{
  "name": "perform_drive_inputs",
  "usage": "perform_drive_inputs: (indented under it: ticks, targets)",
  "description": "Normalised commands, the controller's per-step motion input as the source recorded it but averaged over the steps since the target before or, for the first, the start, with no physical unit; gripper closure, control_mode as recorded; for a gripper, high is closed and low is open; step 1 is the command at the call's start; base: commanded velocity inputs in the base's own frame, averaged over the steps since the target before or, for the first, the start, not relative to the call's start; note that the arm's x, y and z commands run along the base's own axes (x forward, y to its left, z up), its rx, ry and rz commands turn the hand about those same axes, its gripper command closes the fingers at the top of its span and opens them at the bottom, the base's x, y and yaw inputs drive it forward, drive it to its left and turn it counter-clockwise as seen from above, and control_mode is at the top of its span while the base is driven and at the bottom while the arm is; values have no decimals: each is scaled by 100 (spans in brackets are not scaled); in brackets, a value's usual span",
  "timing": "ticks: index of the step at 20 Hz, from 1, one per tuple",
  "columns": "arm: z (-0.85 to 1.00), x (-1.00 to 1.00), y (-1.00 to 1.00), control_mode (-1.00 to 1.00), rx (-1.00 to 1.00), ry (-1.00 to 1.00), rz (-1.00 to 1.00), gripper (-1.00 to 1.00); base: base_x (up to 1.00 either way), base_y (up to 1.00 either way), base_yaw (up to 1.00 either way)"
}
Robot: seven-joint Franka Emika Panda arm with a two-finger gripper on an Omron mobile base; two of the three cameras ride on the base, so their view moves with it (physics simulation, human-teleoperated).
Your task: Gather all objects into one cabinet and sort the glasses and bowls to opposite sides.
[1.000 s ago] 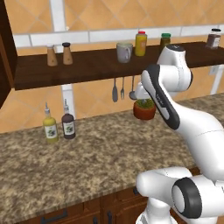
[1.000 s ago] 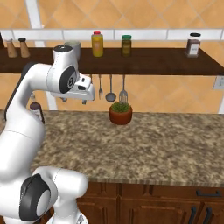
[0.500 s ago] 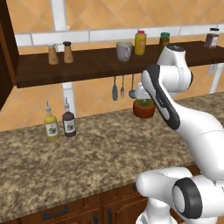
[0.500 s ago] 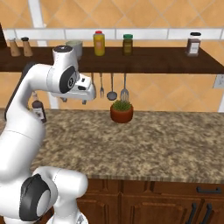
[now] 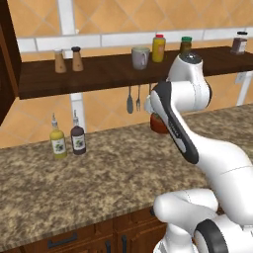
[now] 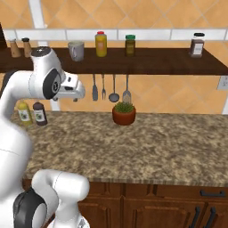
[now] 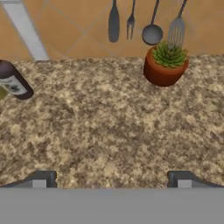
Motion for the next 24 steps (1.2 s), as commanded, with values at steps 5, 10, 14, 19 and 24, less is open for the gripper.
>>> perform_drive_inputs:
  ticks: [5, 10, 14, 19, 24]
  targets:
    - [91, 0, 16, -100, -15, -40, 0, -100, 0, 0, 0]
    - [100, 10, 0, -100, -1, -6, 0, -100, 0, 0, 0]
    - [100, 22, 0, -100, 3, 1, 0, -100, 0, 0, 0]
    - [78, 30, 0, -100, 1, 0, 0, -100, 0, 0, 0]
    - [5, 54, 3, -100, 0, 0, 0, -100, 0, 0, 0]
